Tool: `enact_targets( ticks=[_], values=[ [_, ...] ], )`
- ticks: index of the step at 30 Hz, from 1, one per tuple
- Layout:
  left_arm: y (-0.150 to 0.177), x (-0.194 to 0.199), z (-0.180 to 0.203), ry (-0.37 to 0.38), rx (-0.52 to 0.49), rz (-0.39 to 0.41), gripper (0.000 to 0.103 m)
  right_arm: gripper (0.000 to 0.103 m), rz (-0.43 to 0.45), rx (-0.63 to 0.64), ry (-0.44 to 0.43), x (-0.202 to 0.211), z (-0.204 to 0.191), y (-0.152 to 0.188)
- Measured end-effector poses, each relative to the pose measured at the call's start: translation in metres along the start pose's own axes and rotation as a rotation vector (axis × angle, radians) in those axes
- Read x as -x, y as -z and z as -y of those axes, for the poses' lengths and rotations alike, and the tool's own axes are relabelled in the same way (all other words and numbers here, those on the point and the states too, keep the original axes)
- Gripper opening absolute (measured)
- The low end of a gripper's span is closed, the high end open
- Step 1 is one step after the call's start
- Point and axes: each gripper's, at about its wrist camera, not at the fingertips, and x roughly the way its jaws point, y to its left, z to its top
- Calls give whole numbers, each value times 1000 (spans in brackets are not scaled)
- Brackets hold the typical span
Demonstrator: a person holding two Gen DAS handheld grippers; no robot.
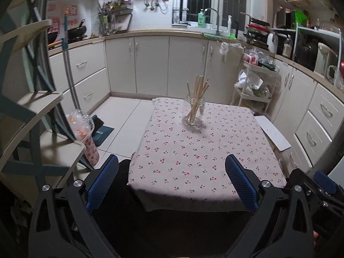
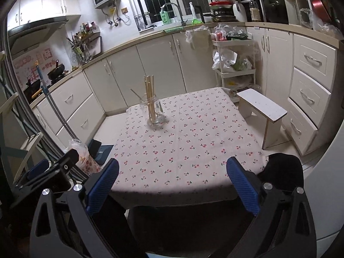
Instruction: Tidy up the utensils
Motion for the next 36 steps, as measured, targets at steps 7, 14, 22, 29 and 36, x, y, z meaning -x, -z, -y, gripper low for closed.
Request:
enact_targets(
  ticks=[7, 14, 22, 29, 36],
  values=[
    [1, 15, -9, -1, -16, 10, 95, 96, 13, 32, -10, 14, -9, 4],
    [-3, 35, -13, 4, -22, 46, 95, 96, 25, 19, -11, 28, -8, 3],
    [0, 45, -15, 14, -29, 36, 95, 96, 48, 32, -16, 41, -11, 6],
    [0, 50, -20, 9, -15, 48, 95, 96, 56, 39, -18, 47, -16, 7],
    [1, 56, -21, 12, -21, 54, 95, 96, 63, 47, -22, 51, -19, 6]
  ],
)
